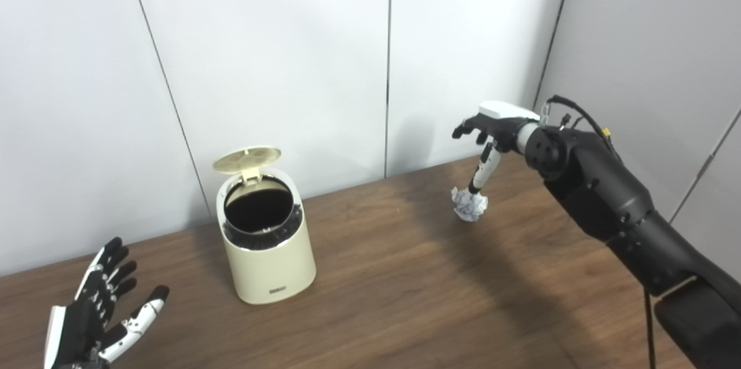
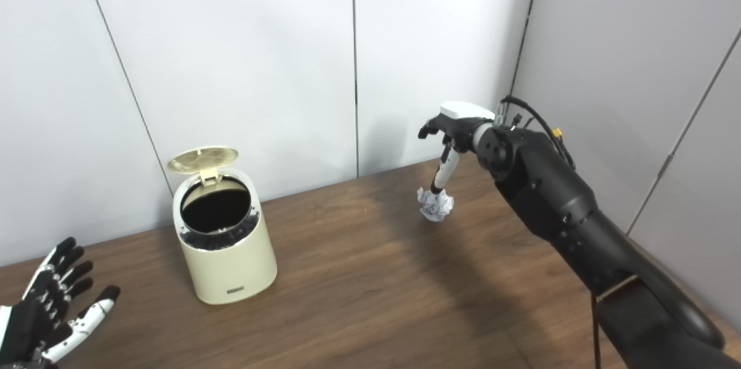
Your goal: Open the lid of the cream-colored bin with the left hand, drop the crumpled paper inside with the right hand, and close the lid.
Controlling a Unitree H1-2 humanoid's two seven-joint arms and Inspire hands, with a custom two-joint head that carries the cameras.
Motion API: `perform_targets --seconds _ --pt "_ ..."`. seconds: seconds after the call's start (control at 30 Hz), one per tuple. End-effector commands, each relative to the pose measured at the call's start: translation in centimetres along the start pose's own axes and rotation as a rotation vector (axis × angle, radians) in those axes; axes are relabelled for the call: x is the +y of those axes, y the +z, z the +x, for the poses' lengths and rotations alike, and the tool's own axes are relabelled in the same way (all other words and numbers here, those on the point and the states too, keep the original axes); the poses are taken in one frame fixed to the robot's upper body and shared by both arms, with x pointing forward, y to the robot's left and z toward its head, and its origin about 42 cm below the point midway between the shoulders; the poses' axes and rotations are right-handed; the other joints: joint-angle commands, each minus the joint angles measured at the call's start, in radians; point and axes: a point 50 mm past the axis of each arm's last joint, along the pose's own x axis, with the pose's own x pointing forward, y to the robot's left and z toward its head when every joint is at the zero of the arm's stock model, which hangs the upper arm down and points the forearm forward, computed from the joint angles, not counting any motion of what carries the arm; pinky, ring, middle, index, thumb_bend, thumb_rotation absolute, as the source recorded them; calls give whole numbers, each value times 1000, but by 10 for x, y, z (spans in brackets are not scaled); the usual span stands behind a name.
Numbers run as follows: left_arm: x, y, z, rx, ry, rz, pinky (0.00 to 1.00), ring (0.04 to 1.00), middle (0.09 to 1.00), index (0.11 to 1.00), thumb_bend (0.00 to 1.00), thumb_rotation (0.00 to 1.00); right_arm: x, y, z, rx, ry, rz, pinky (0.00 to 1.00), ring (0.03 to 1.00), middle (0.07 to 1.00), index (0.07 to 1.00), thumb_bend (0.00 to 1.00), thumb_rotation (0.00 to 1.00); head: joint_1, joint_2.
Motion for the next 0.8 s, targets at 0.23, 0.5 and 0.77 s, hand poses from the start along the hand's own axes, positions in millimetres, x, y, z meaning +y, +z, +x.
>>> perform_targets --seconds 0.23,0.5,0.77 --pt "1 22 9 -82 7 6 826 858 907 954 505 3 -22 2 0 3 -29 -9 738 871 891 833 811 104 11 9" --pt "0 24 8 -77 4 3 810 855 906 953 523 48 -10 -1 5 1 19 1 735 853 890 842 800 80 14 15" --pt "0 25 7 -81 0 3 820 856 908 956 519 55 4 -6 10 17 60 -27 731 853 886 828 812 96 21 26"
